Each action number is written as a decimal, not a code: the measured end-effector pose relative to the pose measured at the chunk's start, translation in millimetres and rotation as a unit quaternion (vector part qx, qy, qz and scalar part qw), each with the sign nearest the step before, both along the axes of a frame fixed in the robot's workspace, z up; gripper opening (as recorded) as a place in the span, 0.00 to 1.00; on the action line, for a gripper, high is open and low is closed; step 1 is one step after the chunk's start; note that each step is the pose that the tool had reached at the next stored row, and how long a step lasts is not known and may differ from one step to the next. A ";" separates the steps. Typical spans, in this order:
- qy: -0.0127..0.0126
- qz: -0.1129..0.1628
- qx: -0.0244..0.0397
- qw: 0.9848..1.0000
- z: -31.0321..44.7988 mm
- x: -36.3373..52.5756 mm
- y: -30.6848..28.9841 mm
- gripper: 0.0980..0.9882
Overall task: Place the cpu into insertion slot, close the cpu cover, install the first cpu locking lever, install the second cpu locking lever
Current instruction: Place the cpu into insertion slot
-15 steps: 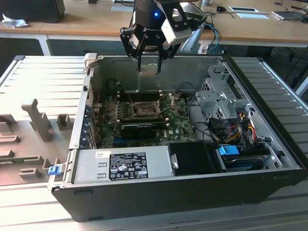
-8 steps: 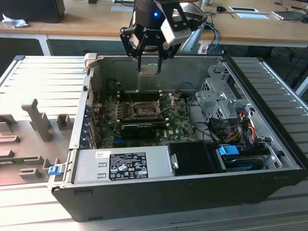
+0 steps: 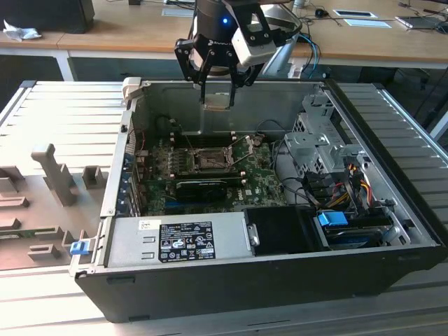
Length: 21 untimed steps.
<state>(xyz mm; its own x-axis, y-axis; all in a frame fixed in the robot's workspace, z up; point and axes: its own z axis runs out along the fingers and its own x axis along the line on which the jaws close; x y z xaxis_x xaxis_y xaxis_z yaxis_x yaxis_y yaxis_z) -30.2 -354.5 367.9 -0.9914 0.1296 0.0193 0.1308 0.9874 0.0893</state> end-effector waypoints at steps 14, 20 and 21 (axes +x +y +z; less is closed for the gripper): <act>0.000 -0.042 0.000 0.999 -2.2 0.0 0.0 0.48; 0.000 -0.043 0.000 0.999 -3.3 0.0 0.0 0.48; 0.000 -0.044 0.000 0.999 -3.3 0.0 0.0 0.48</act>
